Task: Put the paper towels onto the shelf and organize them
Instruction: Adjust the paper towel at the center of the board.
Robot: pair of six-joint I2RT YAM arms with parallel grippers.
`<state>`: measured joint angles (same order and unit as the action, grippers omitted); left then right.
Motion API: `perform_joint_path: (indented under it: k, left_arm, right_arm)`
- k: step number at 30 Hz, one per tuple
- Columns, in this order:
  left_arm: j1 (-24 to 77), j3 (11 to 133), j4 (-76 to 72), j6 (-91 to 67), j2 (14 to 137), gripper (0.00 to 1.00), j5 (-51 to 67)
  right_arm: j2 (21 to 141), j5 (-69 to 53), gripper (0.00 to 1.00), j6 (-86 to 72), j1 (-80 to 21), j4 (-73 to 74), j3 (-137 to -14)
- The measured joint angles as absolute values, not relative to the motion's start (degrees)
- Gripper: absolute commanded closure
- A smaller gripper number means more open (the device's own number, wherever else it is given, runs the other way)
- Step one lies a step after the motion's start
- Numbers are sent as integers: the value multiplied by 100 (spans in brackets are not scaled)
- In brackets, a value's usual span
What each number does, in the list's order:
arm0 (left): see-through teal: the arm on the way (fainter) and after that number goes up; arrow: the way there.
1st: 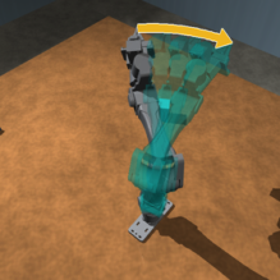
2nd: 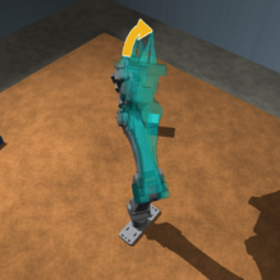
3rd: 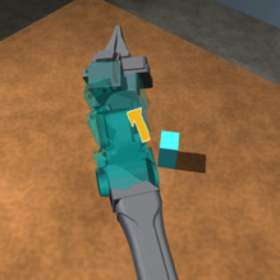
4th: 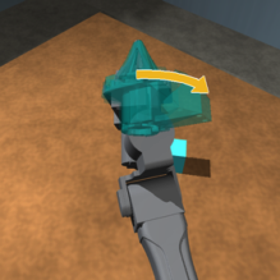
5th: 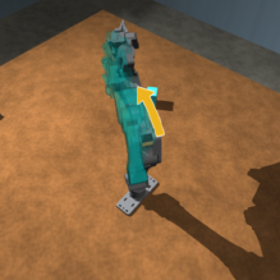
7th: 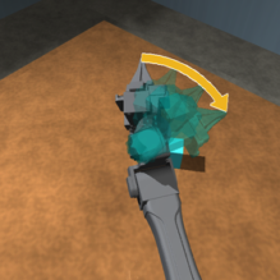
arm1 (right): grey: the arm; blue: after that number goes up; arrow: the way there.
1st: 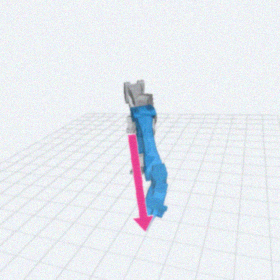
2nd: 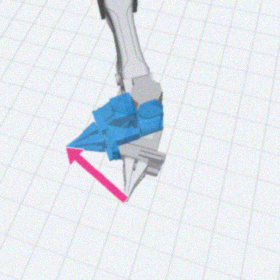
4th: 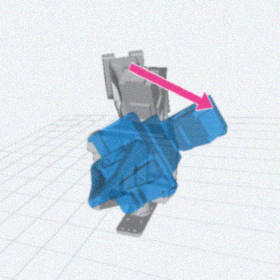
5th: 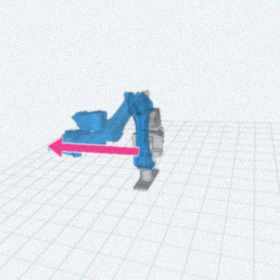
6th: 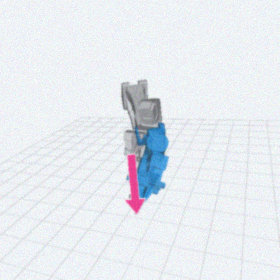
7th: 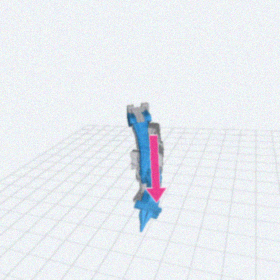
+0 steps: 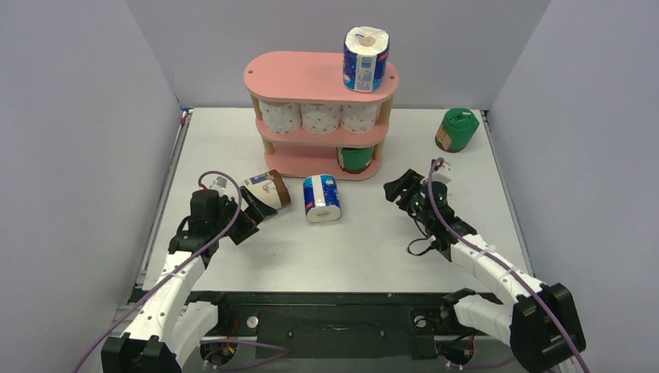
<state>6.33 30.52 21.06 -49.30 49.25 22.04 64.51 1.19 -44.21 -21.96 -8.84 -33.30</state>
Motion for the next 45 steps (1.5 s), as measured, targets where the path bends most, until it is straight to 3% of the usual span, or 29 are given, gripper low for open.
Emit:
perform_joint_path:
  k: [7, 12, 26, 45]
  left_arm:
    - [633, 3188, 2335, -4755, 4700, 4, 1391]
    - [633, 3177, 2283, -4904, 4768, 4, 746]
    - [436, 2646, 648, -5330, 4982, 3, 45]
    - [327, 2231, -1765, -5747, 6582, 1, 381]
  right_arm:
    - [4753, 652, 32, -4421, -2318, -187, -2102]
    - [3848, 1002, 33, -4416, -2600, 134, -1791]
    - [4082, 139, 38, -4222, -2672, 202, -1682]
    - [3907, -285, 39, -4154, -2681, 95, -1682]
